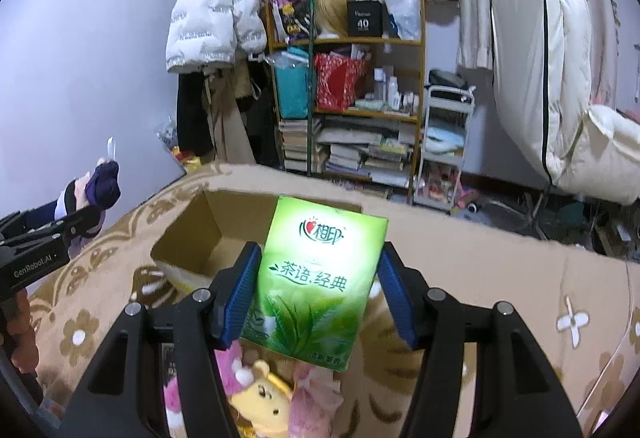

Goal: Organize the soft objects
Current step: 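Lift the white-haired doll with the left tool while the right tool lifts the green tissue pack, then drop the doll into the box with the left tool while the right tool drops the tissue pack in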

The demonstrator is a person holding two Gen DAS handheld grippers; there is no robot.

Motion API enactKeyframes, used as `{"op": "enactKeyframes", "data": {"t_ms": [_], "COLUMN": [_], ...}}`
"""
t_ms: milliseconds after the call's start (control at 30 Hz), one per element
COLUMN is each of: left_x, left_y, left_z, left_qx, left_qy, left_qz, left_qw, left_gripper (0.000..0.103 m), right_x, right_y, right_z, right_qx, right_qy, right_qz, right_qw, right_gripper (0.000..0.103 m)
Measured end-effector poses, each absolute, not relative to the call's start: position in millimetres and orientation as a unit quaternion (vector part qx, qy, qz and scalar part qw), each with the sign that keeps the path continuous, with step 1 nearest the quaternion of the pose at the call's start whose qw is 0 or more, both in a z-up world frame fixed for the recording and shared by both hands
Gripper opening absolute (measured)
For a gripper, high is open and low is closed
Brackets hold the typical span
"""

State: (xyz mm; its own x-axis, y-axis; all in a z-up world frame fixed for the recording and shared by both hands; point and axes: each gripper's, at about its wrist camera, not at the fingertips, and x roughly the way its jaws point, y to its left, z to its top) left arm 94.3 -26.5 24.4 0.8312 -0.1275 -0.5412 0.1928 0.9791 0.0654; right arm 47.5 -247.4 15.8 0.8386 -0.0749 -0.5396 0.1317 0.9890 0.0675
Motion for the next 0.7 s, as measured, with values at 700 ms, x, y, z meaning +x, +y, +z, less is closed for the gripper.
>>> {"op": "enactKeyframes", "data": {"t_ms": [700], "left_x": [169], "left_y": [-78], "left_z": [-7], "left_qx": [0.090], "left_qy": [0.297], "left_qz": [-0.134], "left_qw": [0.941], "left_gripper": [0.069], "right_x": [134], "right_y": [-255], "right_z": [-28], "right_qx": [0.034], "right_qy": [0.307], "right_qz": [-0.055], "right_qw": [0.950], "right_gripper": [0.063]}}
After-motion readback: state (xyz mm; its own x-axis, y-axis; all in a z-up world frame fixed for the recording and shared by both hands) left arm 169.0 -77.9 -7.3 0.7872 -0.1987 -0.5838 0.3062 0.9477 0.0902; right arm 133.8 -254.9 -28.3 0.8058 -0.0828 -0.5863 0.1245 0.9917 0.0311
